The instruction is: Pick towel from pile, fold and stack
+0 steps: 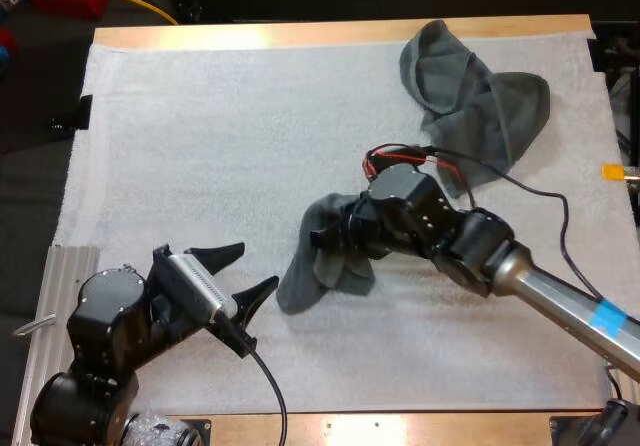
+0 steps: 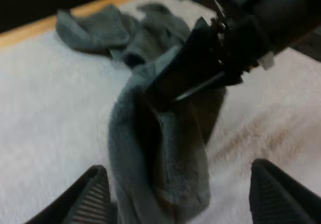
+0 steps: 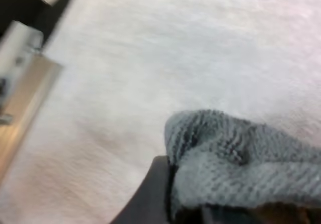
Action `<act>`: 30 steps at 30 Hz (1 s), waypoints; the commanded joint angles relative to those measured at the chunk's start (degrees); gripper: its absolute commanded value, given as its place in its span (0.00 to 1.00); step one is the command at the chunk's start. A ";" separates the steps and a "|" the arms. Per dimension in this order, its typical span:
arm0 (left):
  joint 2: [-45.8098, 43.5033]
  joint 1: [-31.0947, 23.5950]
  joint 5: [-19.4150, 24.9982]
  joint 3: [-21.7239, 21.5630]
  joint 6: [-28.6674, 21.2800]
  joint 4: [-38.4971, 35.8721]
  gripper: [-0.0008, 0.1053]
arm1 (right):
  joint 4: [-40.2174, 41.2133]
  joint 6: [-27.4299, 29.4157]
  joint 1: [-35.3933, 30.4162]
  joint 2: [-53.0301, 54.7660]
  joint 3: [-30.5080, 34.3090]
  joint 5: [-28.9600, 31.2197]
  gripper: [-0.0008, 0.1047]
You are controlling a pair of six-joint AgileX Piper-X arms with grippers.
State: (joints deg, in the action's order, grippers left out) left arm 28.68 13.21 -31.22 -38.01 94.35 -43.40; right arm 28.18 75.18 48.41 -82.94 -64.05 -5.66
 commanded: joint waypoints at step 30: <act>0.00 0.19 -6.74 -0.47 0.42 -9.47 0.56 | 27.94 5.51 -8.74 11.63 -0.46 13.05 0.68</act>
State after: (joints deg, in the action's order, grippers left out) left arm 28.68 13.21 -37.17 -38.01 94.35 -53.15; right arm 55.92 80.86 39.54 -71.56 -64.05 7.44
